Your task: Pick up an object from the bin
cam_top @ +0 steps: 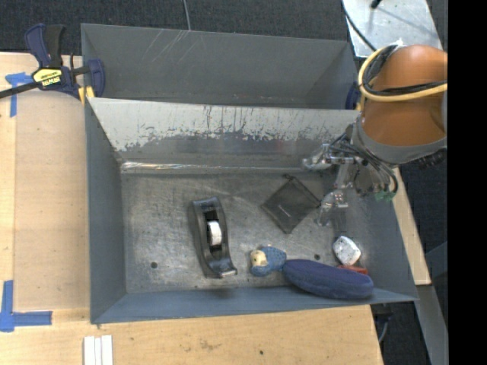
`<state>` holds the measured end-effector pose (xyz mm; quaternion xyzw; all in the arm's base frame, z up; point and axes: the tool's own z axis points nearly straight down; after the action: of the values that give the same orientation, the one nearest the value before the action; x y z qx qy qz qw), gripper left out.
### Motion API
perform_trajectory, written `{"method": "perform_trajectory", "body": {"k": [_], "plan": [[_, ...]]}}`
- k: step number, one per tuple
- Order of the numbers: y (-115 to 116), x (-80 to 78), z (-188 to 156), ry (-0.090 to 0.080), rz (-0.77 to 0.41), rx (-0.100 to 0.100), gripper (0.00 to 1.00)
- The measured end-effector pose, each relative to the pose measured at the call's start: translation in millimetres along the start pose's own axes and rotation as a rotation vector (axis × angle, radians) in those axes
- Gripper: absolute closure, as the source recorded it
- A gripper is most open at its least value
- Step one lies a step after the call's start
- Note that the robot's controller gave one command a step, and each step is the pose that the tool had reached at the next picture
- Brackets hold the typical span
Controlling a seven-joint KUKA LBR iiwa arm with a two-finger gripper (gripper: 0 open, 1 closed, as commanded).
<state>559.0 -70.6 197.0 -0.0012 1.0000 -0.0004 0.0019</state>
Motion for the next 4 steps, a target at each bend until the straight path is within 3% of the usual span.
{"method": "perform_trajectory", "body": {"k": [1,2,3,4], "plan": [[12,-31.2,101,0.006,0.336,0.000,0.00],[12,-31.9,99,0.003,0.335,0.000,1.00],[5,-39.9,73,-0.004,0.313,0.001,1.00],[11,-43.2,-34,-0.009,0.306,-0.001,1.00]]}}
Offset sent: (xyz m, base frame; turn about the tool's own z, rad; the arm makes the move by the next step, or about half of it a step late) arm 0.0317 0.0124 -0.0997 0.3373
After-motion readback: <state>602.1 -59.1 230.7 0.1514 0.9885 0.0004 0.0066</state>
